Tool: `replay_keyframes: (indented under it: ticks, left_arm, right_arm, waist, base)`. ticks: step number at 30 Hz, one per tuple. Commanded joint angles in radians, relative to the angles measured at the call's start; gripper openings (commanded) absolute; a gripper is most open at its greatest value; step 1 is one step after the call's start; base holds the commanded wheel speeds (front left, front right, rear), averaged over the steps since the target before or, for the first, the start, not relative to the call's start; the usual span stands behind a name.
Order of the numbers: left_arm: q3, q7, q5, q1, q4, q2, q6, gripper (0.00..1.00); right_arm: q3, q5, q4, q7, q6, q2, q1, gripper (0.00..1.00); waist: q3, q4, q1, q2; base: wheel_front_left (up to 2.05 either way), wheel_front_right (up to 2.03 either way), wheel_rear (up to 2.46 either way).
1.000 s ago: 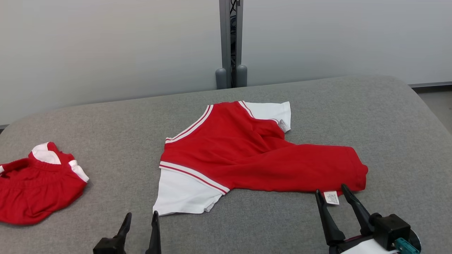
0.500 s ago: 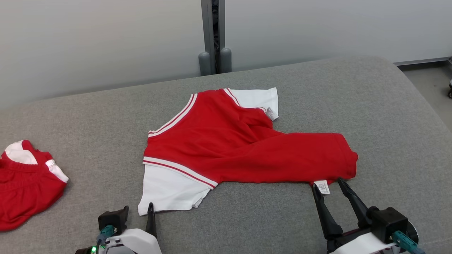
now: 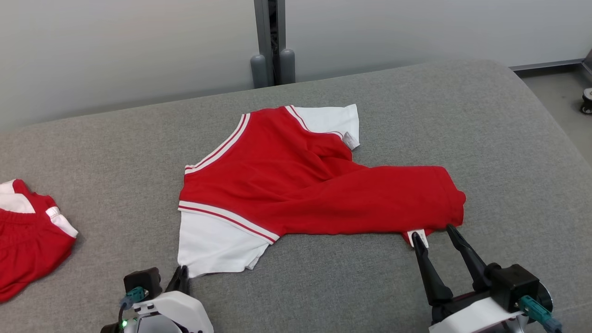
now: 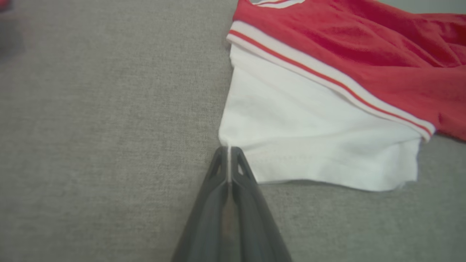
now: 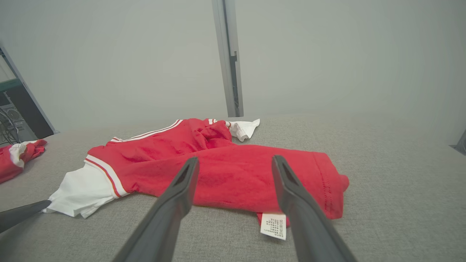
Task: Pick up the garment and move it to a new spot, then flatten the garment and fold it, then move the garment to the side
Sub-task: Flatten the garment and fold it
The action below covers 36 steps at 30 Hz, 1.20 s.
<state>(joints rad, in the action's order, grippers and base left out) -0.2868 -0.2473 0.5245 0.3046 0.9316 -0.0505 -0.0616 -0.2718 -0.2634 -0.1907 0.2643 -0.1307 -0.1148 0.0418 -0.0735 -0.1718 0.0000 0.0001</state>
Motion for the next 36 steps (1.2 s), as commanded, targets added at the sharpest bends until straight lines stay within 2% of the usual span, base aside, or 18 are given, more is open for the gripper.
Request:
replay_keyframes:
  ticks: [1,5,8,15,24,36]
  left_arm:
    - [-0.027,-0.002,0.022,-0.029,-0.022,0.001,0.004,0.00]
    - [-0.027,-0.014,0.008,-0.059,-0.103,-0.005,-0.027,0.00]
    - [0.004,-0.017,-0.014,-0.087,-0.195,-0.032,-0.052,0.00]
    - [0.087,-0.018,-0.062,-0.175,-0.402,-0.087,-0.095,0.00]
    - [0.108,-0.018,-0.085,-0.208,-0.480,-0.083,-0.094,0.00]
    - [0.091,-0.018,-0.099,-0.182,-0.492,-0.084,-0.073,0.00]
  right_arm:
    - [0.012,0.003,0.005,0.001,0.000,-0.006,0.008,1.00]
    - [0.041,0.008,-0.002,0.001,0.000,0.002,0.000,1.00]
    - [0.069,-0.007,-0.020,0.001,0.000,0.014,-0.005,1.00]
    - [0.134,-0.050,-0.151,0.001,-0.001,0.029,0.026,1.00]
    - [0.073,-0.105,-0.387,0.001,-0.001,0.003,0.113,1.00]
    - [0.023,-0.062,-0.583,0.000,0.000,-0.029,0.233,1.00]
  waist:
    - [-0.005,0.005,0.0000,-0.0001]
    - [-0.013,0.021,0.0000,-0.0001]
    - [-0.017,0.037,0.0000,-0.0001]
    - [-0.022,0.063,0.0000,-0.0001]
    - [-0.024,0.079,0.0000,-0.0001]
    - [-0.042,0.096,0.0000,-0.0001]
  base:
    - [0.00,0.00,0.00]
    - [0.00,0.00,0.00]
    - [0.00,0.00,0.00]
    - [0.00,0.00,0.00]
    - [0.00,0.00,0.00]
    - [0.00,0.00,0.00]
